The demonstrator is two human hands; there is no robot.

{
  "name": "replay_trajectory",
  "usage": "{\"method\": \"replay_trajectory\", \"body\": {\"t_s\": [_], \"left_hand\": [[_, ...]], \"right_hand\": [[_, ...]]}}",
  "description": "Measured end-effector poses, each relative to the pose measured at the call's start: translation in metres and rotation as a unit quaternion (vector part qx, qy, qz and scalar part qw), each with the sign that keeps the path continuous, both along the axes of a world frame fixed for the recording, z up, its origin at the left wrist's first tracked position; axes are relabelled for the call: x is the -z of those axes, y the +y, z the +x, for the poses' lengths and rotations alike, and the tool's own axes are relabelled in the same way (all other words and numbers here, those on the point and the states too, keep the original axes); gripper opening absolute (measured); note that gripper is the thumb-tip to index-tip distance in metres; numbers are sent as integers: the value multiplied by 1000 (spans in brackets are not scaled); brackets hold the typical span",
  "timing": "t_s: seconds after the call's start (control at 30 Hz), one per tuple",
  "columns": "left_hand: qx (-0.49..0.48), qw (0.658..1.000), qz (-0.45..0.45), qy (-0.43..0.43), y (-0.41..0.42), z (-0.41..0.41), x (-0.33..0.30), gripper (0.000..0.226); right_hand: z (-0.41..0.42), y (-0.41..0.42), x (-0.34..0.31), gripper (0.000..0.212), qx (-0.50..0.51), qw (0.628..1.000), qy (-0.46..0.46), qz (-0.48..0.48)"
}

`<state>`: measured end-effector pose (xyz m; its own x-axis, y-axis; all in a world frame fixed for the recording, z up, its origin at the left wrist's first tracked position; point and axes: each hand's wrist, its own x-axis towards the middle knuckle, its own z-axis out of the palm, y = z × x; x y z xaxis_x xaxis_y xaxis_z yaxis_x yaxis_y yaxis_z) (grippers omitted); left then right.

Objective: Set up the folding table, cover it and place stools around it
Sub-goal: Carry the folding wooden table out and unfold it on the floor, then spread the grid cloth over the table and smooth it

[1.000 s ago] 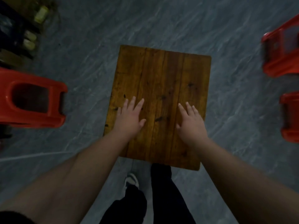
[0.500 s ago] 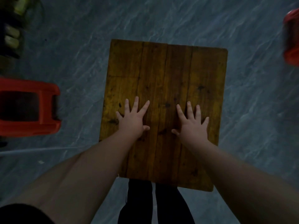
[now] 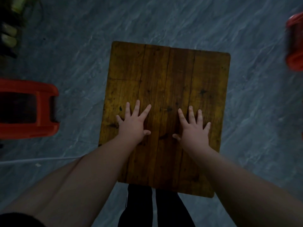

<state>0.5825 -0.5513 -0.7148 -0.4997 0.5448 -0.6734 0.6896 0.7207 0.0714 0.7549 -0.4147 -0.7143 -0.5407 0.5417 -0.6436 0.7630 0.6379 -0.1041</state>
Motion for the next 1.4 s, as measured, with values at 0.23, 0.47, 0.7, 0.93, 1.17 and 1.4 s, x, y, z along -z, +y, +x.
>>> {"method": "replay_trajectory", "body": {"t_s": [0.23,0.47,0.7,0.93,1.17,1.4], "left_hand": [[-3,1000,7,-2,-1,-1,0,109],[-34,999,19,-33,-11,-3,-17,89],[-90,987,123,46,-60,-3,-128,68],[-81,961,216,152,-116,20,-284,67],[-70,942,271,183,-165,91,-403,67],[-34,914,327,239,-193,166,-515,66]], "right_hand": [[-1,1,-2,102,-1,1000,-6,0],[-2,8,-20,90,5,999,-16,-35],[-11,3,-126,67,-32,996,85,-9],[11,-38,-276,61,-79,971,222,40],[74,-99,-399,61,-99,934,321,118],[160,-140,-498,64,-77,901,387,182]]}}
